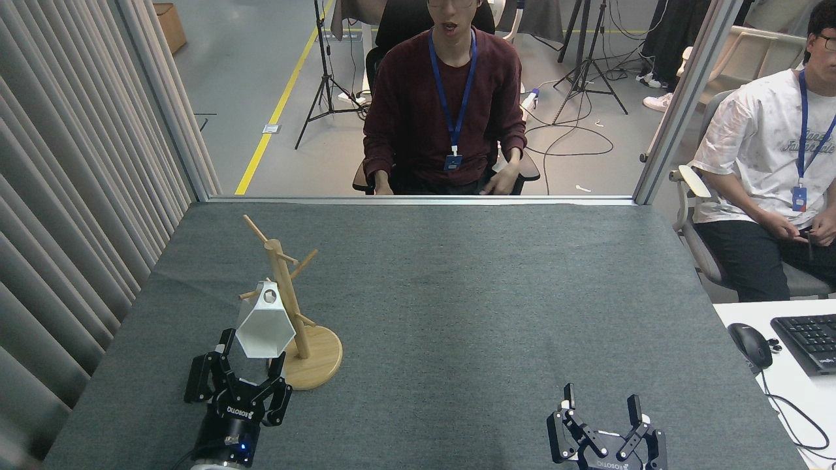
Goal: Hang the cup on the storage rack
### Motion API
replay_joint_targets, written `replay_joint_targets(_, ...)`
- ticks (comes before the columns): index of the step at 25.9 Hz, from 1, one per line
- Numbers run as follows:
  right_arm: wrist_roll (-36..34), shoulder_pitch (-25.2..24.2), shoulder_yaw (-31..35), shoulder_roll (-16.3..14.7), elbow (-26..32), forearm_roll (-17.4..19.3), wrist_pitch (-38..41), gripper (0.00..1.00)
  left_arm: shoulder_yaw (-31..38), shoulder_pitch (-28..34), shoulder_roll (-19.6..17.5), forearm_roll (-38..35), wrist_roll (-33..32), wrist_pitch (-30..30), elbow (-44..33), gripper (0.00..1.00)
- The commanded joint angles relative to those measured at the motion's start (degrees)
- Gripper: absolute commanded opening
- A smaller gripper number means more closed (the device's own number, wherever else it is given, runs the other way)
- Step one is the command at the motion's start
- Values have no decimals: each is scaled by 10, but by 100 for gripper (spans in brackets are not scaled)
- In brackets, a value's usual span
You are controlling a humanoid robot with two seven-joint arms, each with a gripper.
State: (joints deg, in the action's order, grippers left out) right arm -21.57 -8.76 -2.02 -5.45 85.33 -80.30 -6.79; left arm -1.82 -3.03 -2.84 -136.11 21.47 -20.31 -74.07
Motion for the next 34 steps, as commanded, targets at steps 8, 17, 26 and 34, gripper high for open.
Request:
replay_joint_targets(8, 1, 1, 0, -13, 5, 0, 14, 99, 6, 95, -6, 201, -20, 127, -162, 100)
replay_joint_targets(17, 3, -25, 0, -40, 42, -1, 35, 99, -2, 152, 3, 436, -136, 245, -251, 100)
replay_joint_targets(26, 2, -41, 0, -38, 43, -21, 32, 99, -10, 128, 57, 432, -152, 209, -234, 100)
replay_joint_targets(34, 0, -42, 0, -37, 44, -28, 33, 99, -8, 125, 50, 431, -147, 204, -230, 100)
